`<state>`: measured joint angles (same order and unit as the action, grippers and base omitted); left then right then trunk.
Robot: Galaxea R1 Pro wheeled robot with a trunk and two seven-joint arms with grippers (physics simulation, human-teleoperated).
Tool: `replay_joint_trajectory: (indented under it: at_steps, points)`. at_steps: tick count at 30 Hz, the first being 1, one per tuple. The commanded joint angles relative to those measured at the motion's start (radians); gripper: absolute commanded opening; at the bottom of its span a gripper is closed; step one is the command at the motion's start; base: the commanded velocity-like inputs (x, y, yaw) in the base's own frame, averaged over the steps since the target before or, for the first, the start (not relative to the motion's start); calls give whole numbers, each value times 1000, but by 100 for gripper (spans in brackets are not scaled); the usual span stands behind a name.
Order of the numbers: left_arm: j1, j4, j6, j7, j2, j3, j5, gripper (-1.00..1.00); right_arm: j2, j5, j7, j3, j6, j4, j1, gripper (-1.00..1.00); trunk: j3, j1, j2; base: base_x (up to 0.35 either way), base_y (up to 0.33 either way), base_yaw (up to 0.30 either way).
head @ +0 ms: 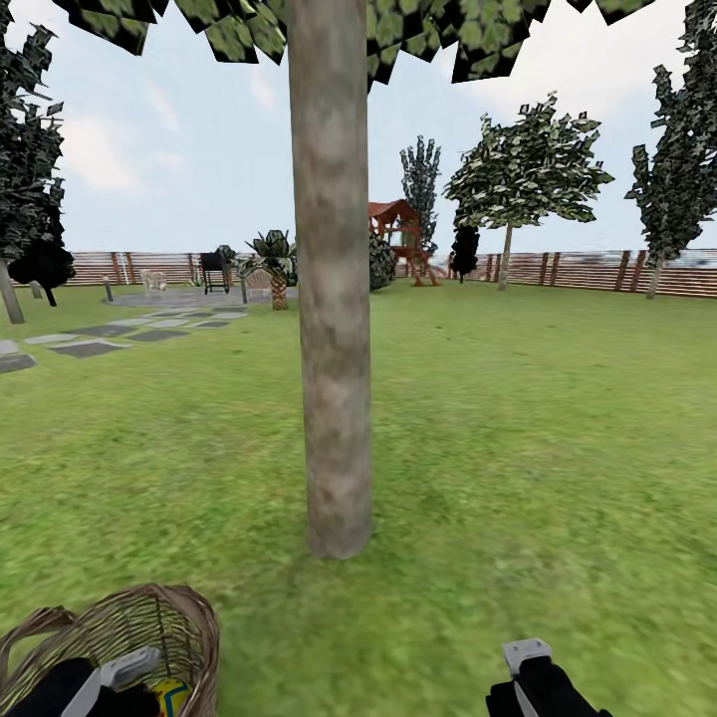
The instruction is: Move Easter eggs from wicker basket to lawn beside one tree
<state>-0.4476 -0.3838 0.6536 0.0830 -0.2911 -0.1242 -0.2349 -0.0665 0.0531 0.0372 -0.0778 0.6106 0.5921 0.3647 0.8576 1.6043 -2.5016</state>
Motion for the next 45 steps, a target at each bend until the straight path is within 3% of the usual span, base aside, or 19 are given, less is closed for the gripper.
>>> replay_joint_trajectory:
  at_steps: [1,3,30,45]
  points:
    - [0,-1,6,5,-1,-7,3,100,-1,5,1,-6,6,2,0,100,1,0,0,0,0,0]
    - [0,-2,6,5,-6,-8,3,100,-1,5,1,-7,6,2,0,100,1,0,0,0,0,0]
    - [0,-3,6,4,-10,-8,4,100,-1,5,0,-9,6,0,0,100,106,12,-7,0,0,0]
    - [0,-3,5,3,-2,-8,3,100,8,5,0,-10,6,0,0,100,106,12,-7,73,0,0]
